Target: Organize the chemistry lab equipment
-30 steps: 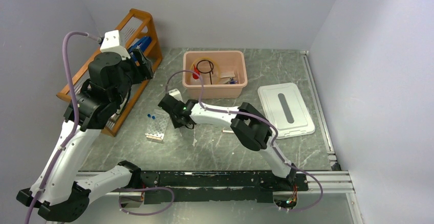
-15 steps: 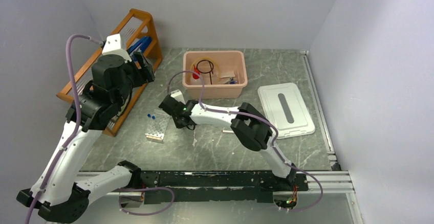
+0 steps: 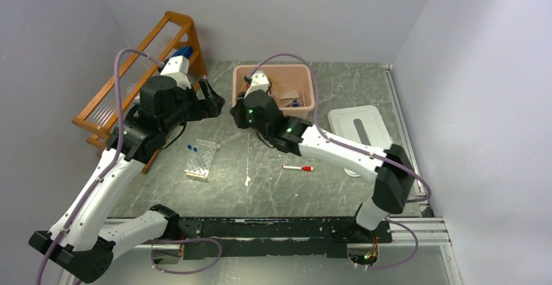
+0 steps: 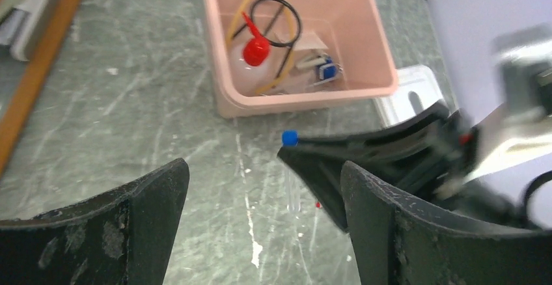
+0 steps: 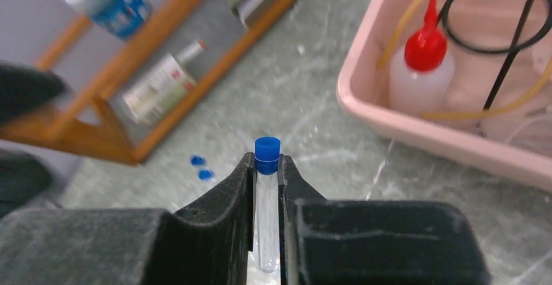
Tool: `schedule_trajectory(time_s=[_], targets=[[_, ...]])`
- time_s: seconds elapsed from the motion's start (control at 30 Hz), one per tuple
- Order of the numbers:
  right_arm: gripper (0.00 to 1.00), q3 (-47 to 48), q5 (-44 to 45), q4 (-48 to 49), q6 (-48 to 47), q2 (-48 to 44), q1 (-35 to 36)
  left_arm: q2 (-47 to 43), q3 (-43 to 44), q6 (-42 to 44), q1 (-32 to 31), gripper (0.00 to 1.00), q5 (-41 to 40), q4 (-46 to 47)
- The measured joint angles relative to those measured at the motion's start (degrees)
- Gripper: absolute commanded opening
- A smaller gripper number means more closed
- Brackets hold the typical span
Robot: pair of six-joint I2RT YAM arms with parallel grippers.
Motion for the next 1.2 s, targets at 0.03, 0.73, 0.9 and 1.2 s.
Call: schedule_trajectory(time_s=[0.03, 0.73, 0.9, 1.2], targets=[[0.13, -0.5, -0.3, 1.6, 0.1, -1.7, -0.7, 0.0, -0.8, -0.1, 0.0, 0.87, 1.7, 1.0], [0.17, -2.4, -17.9, 11.4, 8.0, -7.7, -8.7, 2.1, -14.6, -8.2, 0.0, 0.26, 23.8, 22.9], [0.28, -2.4, -19.9, 11.5, 7.9, -7.7, -9.3, 2.9, -14.6, -3.8, 0.1, 0.05, 23.3, 22.9], [0.38, 1.4, -24.1, 5.4, 8.0, -7.2, -10.4, 2.8, -14.6, 8.8, 0.0, 0.05, 23.6, 22.6]])
